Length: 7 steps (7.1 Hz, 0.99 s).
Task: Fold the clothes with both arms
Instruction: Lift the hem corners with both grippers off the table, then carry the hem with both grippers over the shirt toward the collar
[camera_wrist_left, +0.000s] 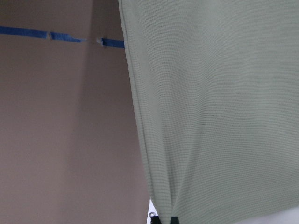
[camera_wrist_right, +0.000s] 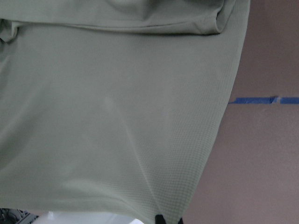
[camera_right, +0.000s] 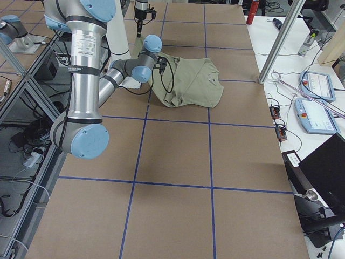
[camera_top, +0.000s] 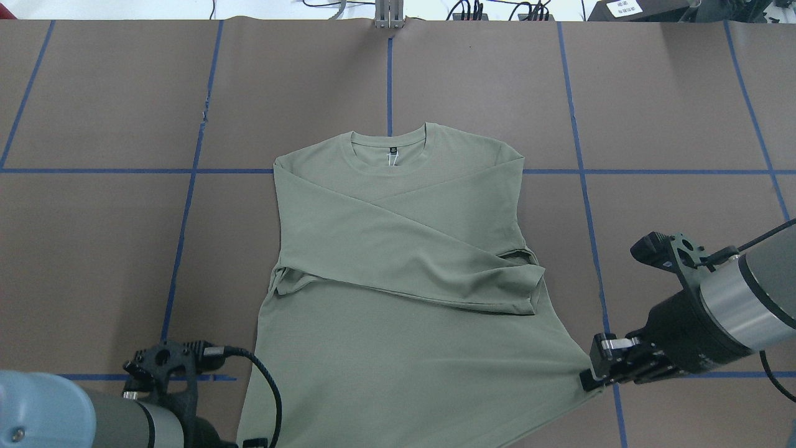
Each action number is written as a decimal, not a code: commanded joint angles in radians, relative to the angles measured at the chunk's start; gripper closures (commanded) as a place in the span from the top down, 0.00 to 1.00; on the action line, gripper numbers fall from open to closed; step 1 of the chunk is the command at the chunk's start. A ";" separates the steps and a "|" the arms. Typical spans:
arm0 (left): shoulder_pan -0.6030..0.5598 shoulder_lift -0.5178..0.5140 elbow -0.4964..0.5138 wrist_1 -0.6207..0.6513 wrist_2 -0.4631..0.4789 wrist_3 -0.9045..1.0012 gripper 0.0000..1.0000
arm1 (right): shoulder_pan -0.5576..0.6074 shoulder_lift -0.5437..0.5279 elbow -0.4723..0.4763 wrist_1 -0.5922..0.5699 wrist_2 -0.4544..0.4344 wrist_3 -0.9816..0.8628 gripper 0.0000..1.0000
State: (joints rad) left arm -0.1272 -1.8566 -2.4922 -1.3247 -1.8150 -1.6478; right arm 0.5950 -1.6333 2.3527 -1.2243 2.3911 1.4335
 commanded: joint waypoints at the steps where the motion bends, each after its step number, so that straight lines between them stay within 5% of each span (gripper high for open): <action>1: -0.197 -0.010 0.035 -0.004 -0.003 0.110 0.00 | 0.148 0.112 -0.125 0.002 -0.007 -0.008 0.00; 7: -0.567 -0.125 0.409 -0.206 -0.044 0.246 0.00 | 0.333 0.495 -0.559 0.002 -0.057 -0.019 0.00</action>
State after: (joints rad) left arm -0.6520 -1.9767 -2.1509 -1.4669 -1.8572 -1.4097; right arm 0.9123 -1.1894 1.8580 -1.2215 2.3662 1.4208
